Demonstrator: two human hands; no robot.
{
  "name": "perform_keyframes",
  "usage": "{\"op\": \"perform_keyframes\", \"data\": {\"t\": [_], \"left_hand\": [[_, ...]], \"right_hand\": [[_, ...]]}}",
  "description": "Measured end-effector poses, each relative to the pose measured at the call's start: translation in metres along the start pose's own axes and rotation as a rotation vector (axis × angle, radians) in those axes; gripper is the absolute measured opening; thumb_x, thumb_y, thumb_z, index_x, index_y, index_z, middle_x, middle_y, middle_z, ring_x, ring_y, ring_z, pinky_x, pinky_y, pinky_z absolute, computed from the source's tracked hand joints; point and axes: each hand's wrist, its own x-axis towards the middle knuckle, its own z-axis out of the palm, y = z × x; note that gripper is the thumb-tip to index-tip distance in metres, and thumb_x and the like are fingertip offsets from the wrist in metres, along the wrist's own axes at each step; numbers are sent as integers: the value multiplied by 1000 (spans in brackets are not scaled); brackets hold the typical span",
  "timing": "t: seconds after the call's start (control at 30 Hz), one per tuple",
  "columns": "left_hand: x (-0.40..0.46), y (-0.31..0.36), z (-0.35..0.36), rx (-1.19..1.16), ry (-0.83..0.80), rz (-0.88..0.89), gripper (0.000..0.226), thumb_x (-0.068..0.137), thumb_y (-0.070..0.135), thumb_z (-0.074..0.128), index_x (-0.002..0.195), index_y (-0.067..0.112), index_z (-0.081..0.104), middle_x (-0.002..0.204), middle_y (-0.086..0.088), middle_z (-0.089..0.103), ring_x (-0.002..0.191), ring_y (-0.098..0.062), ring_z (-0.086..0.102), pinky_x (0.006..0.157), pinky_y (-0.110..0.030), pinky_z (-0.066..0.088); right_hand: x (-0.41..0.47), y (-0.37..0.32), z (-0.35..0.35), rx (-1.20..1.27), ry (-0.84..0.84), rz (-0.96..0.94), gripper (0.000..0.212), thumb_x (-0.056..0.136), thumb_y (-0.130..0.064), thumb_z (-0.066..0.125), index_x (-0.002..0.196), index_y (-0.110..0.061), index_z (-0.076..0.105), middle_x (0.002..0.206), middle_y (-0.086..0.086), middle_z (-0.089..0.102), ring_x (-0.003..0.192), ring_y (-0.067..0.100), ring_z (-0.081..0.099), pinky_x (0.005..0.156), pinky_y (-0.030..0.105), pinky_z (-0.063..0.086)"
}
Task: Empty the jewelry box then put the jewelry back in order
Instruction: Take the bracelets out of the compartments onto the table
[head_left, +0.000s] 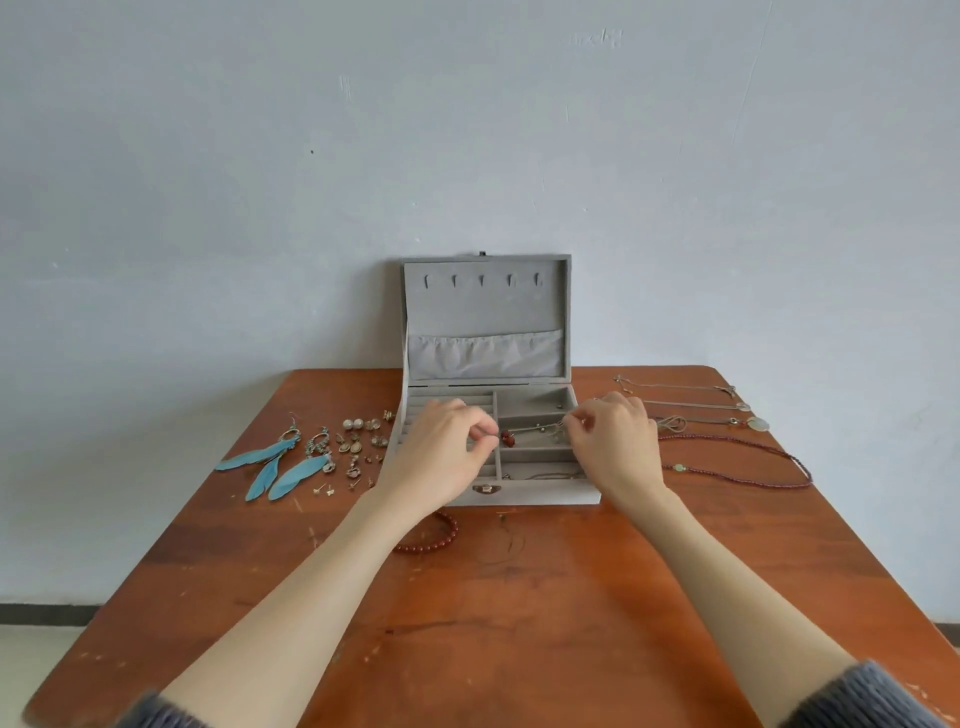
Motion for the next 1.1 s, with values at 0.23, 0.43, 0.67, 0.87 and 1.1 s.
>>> {"op": "perform_keyframes", "data": {"t": [0.23, 0.43, 0.67, 0.87, 1.1], "left_hand": [[29, -1, 28, 20, -46, 0, 30, 93, 25, 52, 119, 13, 61, 112, -1, 51, 111, -14, 43, 90, -21, 34], [36, 3, 33, 22, -14, 0, 30, 92, 25, 53, 120, 15, 60, 112, -1, 52, 112, -15, 41, 93, -24, 35], [34, 16, 27, -168, 3, -50, 21, 91, 25, 56, 109, 17, 63, 99, 6, 49, 95, -9, 45, 78, -12, 29], [14, 28, -7, -621, -74, -223, 7, 91, 17, 53, 92, 17, 61, 93, 7, 69, 85, -3, 60, 69, -11, 45], [-24, 42, -29, -758, -138, -369, 13, 91, 6, 53, 87, 17, 60, 78, 2, 70, 65, -7, 61, 55, -16, 45]], "right_hand": [[29, -6, 10, -364, -225, -23, 35, 89, -42, 52, 109, -16, 65, 125, 8, 47, 123, 28, 35, 101, 43, 28], [33, -3, 10, -275, -199, -40, 22, 89, -28, 54, 104, -17, 67, 117, 7, 51, 117, 27, 39, 97, 43, 27], [30, -13, -11, 249, -165, -96, 10, 85, -23, 62, 87, -15, 67, 94, 2, 60, 93, 19, 51, 81, 28, 39], [9, -26, -42, 550, -254, -25, 12, 87, -19, 60, 86, -9, 66, 76, 0, 66, 68, 9, 57, 65, 21, 45], [-28, -32, -64, 778, -414, 133, 7, 89, -10, 56, 84, -9, 61, 68, 1, 63, 64, 12, 57, 61, 20, 43]]}}
